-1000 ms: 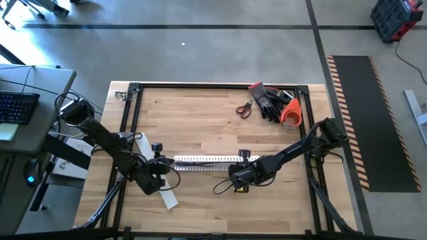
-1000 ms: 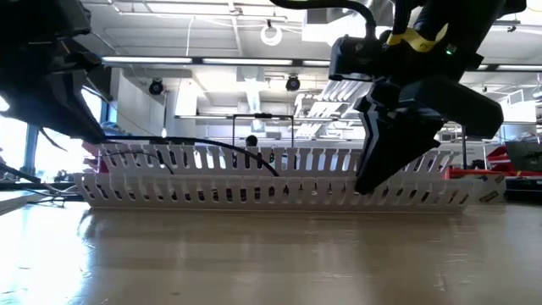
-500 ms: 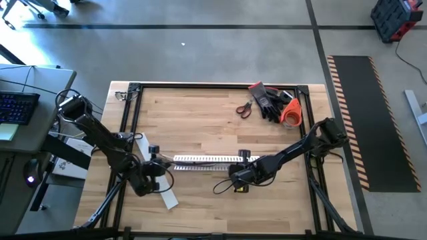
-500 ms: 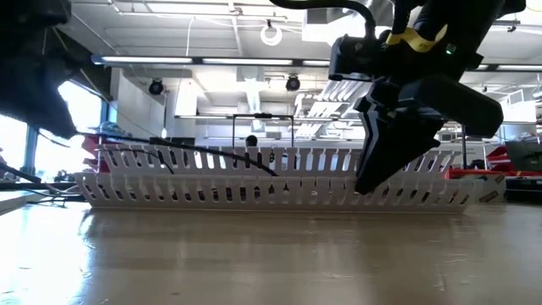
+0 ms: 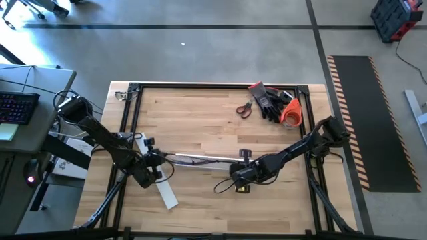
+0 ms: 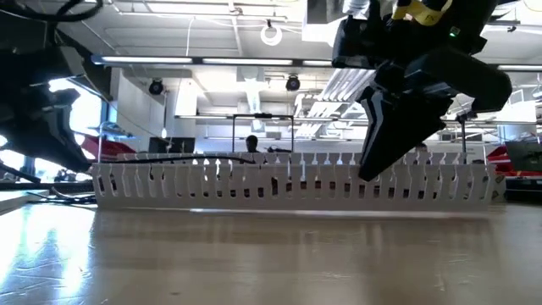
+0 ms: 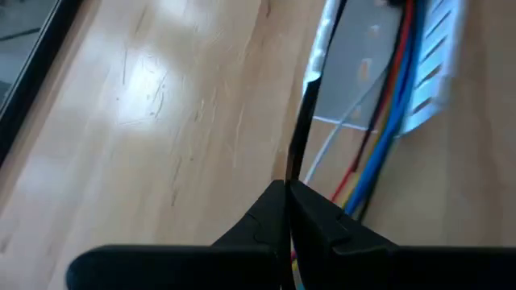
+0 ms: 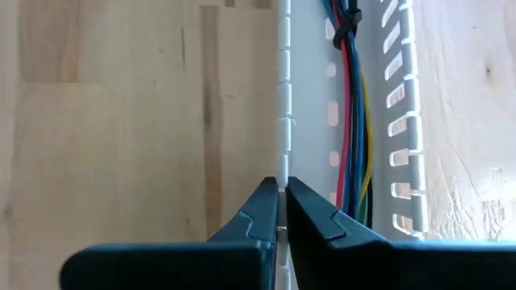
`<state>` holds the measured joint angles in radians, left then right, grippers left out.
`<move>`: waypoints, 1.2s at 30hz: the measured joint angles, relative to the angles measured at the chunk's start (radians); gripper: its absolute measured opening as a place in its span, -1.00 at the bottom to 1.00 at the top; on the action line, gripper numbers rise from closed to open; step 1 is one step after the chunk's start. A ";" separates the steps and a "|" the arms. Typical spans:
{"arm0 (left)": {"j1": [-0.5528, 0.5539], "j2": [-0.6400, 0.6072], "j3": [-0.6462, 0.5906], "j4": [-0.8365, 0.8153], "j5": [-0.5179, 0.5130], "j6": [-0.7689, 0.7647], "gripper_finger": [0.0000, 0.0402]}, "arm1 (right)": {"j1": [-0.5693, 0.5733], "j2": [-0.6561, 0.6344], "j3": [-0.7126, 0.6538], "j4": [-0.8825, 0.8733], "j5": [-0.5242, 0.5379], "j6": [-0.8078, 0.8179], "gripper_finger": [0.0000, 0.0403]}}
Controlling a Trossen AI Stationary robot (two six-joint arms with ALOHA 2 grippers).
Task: Ziptie cables
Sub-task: Put the cable into the white cable duct
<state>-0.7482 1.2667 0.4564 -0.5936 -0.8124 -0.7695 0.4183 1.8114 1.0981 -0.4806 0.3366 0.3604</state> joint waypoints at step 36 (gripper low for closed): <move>0.108 0.000 -0.083 0.375 0.124 0.232 -1.00 | 0.010 -0.163 0.000 0.099 0.089 -0.048 -0.22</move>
<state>-0.6407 1.2667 0.3737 -0.2186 -0.6888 -0.5377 0.4282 1.6483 1.0977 -0.3811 0.4259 0.3126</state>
